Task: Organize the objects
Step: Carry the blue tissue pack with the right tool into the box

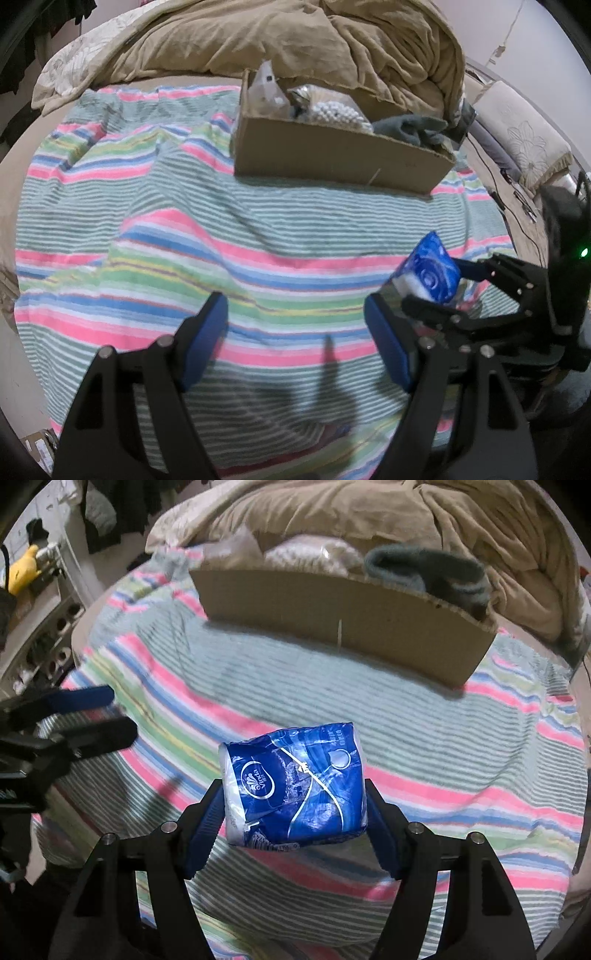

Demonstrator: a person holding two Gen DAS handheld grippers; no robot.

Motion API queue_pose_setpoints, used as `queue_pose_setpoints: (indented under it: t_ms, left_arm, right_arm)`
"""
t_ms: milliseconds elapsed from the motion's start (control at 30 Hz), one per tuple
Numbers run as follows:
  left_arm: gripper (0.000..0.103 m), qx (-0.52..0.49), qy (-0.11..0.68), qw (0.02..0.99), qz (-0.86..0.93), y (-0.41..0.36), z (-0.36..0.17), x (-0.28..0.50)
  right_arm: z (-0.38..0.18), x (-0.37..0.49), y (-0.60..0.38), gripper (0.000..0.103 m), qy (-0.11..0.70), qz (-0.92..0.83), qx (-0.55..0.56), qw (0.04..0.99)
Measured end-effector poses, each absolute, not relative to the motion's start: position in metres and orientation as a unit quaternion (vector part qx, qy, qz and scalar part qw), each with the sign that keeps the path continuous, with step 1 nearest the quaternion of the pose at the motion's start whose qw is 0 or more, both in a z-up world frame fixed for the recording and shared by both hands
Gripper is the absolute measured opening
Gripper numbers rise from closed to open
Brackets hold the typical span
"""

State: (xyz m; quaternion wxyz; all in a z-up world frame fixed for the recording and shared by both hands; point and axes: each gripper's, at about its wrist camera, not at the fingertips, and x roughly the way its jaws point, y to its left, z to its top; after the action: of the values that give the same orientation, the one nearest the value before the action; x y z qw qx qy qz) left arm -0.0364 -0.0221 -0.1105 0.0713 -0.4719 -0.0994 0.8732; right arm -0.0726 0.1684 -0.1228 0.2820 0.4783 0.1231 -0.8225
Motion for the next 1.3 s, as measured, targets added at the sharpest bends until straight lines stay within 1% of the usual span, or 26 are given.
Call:
queue_pose_setpoints:
  t_ms: [467, 767, 1300]
  left_arm:
    - [0.078, -0.451, -0.095, 0.061, 0.886, -0.025, -0.091, -0.059]
    - [0.078, -0.439, -0.103, 0.061, 0.891, -0.028, -0.081, -0.084]
    - [0.078, -0.418, -0.1, 0.063, 0.901, -0.028, -0.069, -0.133]
  right_arm:
    - [-0.076, -0.113, 0.167, 0.074, 0.065, -0.849, 0.439, 0.285]
    - [-0.055, -0.139, 0.162, 0.074, 0.046, -0.862, 0.418, 0.284]
    - [-0.043, -0.201, 0.175, 0.074, 0.009, -0.878, 0.407, 0.251]
